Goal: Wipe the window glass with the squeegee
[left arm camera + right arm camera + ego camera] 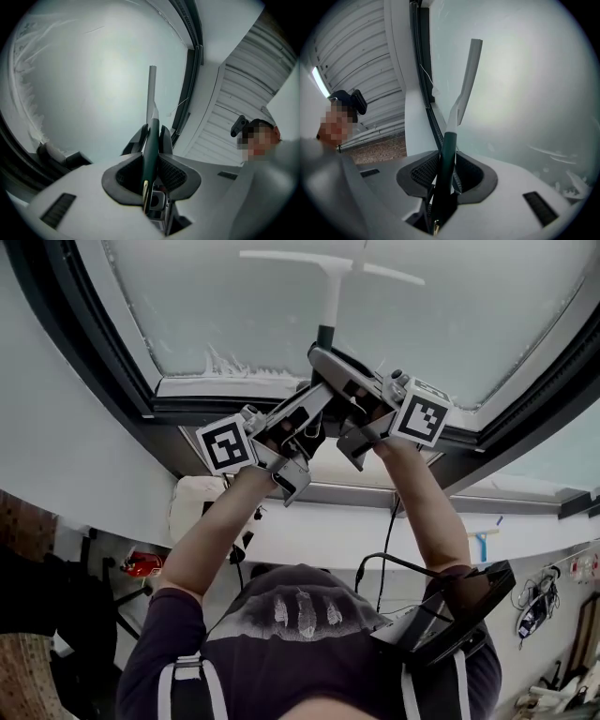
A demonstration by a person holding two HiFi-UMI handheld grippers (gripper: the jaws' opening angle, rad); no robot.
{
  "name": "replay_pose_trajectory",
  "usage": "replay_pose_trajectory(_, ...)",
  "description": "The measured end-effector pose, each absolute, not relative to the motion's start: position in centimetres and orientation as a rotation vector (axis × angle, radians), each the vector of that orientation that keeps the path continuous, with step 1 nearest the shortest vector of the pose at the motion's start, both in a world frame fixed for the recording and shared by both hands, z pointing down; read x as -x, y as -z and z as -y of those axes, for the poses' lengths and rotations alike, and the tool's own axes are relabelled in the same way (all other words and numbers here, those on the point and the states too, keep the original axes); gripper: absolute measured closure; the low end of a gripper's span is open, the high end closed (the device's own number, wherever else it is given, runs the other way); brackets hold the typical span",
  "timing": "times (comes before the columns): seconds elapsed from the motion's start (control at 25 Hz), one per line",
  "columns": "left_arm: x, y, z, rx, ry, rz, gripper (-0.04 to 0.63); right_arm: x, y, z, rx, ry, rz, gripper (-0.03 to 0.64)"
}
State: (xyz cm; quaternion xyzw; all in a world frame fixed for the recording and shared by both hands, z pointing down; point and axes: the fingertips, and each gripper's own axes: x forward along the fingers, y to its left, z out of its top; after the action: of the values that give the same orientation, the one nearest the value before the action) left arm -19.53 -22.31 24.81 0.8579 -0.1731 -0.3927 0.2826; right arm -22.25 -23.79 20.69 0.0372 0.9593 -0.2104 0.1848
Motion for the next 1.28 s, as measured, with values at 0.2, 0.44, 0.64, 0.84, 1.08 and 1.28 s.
replay_pose_trajectory(0.2, 19.5, -26.1, 22.2, -2.260, 1.046, 0.465, 0.505, 22.4, -22.1, 23.8, -0.095, 0.640, -2.705, 0.506)
replay_pose_trajectory(0.44, 19.6, -27.6, 21.9, -2.216, 1.046, 0.465, 0.505, 22.4, -23.7, 23.7, -0.077, 0.702, -2.708, 0.506)
replay_pose_trajectory(0.64, 19.3, -28.3, 22.7, -2.175, 1.040, 0.462, 0.505, 22.3, -24.4, 24.6, -0.054, 0.742, -2.704, 0.506)
replay_pose_trajectory(0.84, 19.0, -30.4, 22.8, -2.147, 1.026, 0.466, 0.505, 21.9, -26.6, 24.8, -0.036, 0.788, -2.703, 0.506)
replay_pose_trajectory(1.08, 19.2, -31.3, 21.5, -2.131, 1.016, 0.480, 0.505, 22.2, -27.4, 23.7, -0.048, 0.836, -2.680, 0.506)
replay_pose_trajectory(1.28, 17.8, -32.0, 19.3, -2.118, 0.985, 0.482, 0.505, 20.6, -27.9, 21.5, -0.039, 0.841, -2.668, 0.506)
